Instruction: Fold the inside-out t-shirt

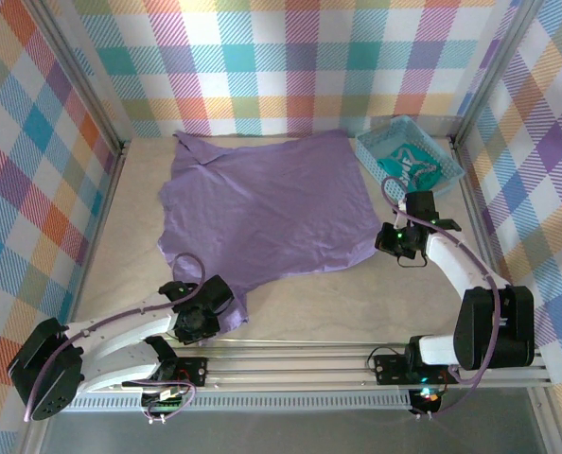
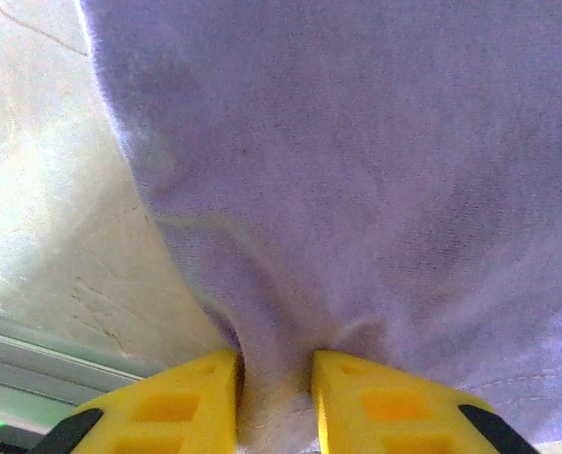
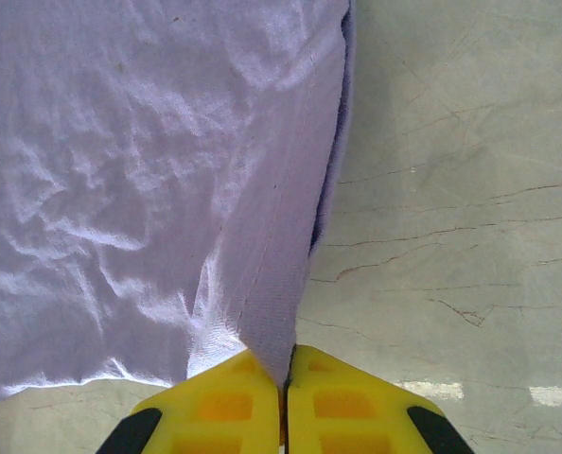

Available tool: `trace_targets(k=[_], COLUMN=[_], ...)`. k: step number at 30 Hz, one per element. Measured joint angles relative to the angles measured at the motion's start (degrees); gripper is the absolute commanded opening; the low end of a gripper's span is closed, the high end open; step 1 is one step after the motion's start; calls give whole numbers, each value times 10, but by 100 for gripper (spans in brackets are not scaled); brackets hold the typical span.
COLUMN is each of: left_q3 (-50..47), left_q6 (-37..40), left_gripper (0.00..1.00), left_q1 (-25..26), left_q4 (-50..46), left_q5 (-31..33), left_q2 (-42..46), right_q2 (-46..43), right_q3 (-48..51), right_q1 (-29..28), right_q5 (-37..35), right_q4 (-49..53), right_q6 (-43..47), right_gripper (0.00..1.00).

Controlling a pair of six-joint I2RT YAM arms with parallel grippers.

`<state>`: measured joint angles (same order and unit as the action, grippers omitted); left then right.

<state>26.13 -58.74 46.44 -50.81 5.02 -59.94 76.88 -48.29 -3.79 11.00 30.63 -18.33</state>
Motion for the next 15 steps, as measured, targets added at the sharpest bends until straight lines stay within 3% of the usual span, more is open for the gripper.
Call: trace_targets(k=[8,15], left_q3=[-1,50], left_q6=[0,1], left_gripper=[3,0], left_q1=[0,-10], left_q4=[-7,-57], left_q5=[11,37], left_q2=[44,117], right_q2=[1,-2], right_q3=[0,13], right_q1=[0,0], right_q5=[-1,-14], right_q4=[1,7], right_q6=[0,-3], right_gripper=[6,7])
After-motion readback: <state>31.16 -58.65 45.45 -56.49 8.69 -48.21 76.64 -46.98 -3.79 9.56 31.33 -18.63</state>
